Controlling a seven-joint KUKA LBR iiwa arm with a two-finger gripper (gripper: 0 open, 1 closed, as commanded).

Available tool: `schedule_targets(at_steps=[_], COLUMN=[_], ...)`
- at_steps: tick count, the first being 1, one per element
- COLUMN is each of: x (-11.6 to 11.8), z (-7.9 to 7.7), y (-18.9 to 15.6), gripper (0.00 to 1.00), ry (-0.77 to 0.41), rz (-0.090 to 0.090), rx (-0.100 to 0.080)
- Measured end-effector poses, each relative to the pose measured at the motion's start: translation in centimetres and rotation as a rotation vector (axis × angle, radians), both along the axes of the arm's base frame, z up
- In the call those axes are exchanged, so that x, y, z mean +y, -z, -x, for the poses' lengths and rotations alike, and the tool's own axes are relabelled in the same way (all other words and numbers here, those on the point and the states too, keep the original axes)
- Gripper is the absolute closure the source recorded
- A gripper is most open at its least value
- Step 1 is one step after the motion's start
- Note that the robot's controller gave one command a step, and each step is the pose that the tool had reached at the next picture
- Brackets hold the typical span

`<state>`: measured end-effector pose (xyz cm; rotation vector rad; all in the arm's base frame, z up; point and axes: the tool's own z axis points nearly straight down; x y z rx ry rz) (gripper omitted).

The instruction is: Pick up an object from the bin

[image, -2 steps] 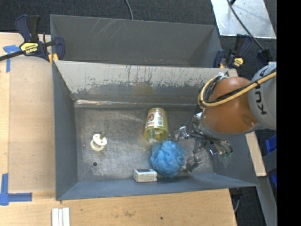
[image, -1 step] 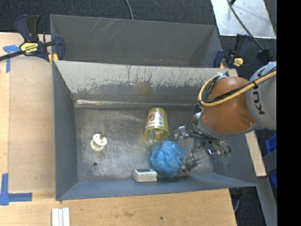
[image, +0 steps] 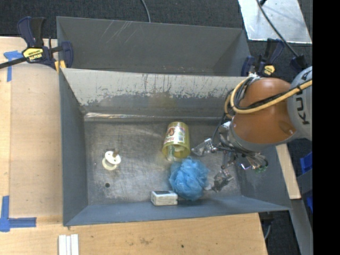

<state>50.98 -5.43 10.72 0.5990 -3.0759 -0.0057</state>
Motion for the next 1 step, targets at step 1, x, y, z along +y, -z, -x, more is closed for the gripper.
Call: schedule_targets(at_steps=[1], x=[0.79], z=[-0.10], y=[-2.80], gripper=[0.00], ry=[-0.015], rz=[0.004], rx=[-0.022])
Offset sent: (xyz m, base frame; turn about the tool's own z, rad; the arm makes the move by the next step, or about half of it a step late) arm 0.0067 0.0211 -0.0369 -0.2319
